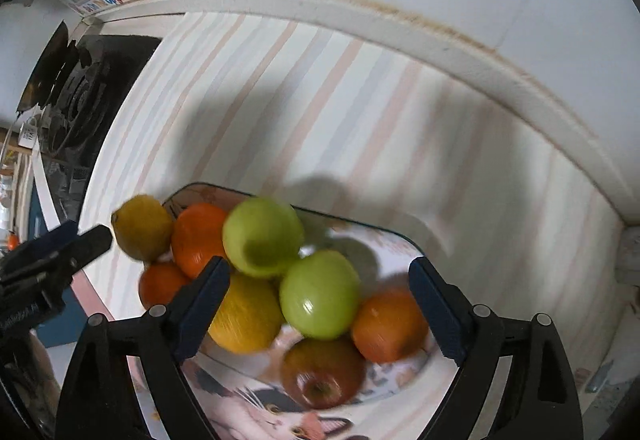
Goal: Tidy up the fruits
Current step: 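Lower both fruits onto the plate and open both grippers, then lift both grippers away from the plate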
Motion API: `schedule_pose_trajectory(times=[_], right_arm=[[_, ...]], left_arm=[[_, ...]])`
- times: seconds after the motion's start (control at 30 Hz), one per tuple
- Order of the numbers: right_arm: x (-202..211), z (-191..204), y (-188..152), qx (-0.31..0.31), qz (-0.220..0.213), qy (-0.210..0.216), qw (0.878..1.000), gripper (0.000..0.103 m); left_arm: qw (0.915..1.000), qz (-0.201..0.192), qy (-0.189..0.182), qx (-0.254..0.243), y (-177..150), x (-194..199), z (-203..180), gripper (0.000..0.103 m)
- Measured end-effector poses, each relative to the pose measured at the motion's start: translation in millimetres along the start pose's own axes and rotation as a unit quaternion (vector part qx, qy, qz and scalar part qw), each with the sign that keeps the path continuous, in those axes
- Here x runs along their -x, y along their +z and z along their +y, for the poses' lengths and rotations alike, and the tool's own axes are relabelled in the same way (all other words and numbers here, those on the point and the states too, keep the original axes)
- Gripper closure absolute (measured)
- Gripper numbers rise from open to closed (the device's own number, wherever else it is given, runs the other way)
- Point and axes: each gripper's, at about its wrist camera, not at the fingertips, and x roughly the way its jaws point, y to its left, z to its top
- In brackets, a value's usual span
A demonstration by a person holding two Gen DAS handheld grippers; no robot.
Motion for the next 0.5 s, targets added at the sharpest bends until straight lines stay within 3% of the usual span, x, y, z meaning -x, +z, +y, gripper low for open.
schedule_pose_trajectory(times=[0.27,0.5], right_arm=[[50.3,-17.8,-67.3,0.013,-0.046,-0.013,0.999,0.010],[91.6,-25.5,-118.2,0.023,-0.085,-0.018,0.996,0.010]], left_arm=[[0.9979,-0.059,0.026,-0.007,-48.4,39.0,-14.0,0.020],[0.9950,-0.097,0.023,-0.001,-97.2,76.8,-28.0,0.020]])
